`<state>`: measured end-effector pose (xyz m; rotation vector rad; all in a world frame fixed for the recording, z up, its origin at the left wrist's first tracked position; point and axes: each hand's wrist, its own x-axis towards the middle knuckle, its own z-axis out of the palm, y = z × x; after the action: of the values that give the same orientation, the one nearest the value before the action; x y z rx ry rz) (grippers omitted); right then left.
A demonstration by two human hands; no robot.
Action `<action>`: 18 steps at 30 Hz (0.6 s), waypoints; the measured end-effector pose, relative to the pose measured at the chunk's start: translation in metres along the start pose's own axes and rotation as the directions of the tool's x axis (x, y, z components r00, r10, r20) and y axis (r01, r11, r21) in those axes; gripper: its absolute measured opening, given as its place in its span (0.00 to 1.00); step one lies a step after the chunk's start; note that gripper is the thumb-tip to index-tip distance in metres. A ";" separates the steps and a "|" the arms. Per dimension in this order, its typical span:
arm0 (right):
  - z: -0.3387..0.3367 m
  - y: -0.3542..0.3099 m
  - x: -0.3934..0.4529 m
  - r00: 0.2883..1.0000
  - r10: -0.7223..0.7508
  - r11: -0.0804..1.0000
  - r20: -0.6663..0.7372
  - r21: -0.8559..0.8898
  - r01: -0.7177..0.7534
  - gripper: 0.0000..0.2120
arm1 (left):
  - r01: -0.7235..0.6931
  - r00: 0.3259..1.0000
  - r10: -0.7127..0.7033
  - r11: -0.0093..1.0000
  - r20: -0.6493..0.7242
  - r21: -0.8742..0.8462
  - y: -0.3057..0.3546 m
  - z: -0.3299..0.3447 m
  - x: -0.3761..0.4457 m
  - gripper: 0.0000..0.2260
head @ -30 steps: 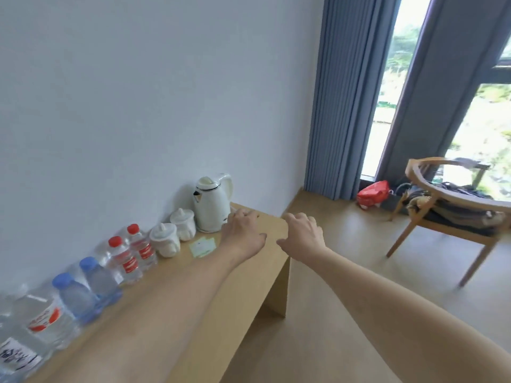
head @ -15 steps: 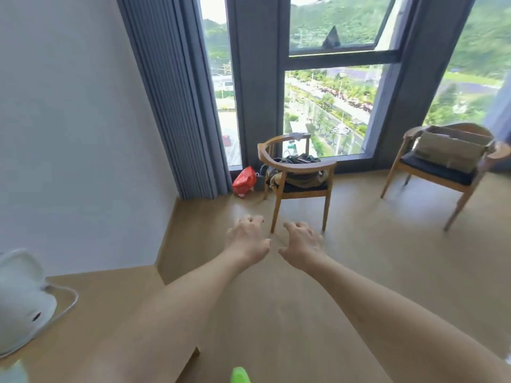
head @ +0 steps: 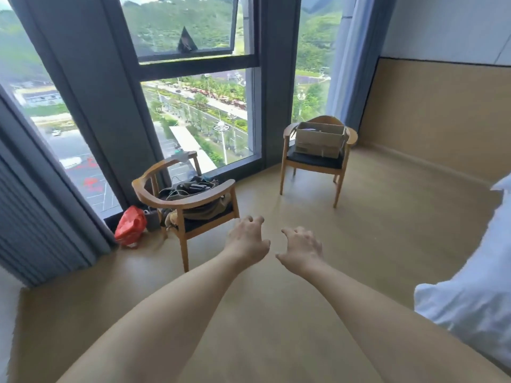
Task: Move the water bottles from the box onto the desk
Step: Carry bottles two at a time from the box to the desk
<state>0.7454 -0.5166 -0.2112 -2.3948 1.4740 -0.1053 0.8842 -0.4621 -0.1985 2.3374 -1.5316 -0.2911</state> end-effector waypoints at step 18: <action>-0.053 0.141 0.315 0.962 0.265 0.963 -0.063 0.071 -0.261 0.27 | -0.252 0.965 0.250 0.967 0.079 0.021 0.099 0.074 0.362 0.26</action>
<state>0.7580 -0.8643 -0.2386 -2.1438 1.7805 -0.1735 0.9196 -0.8422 -0.2255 2.1450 -1.8586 -0.2973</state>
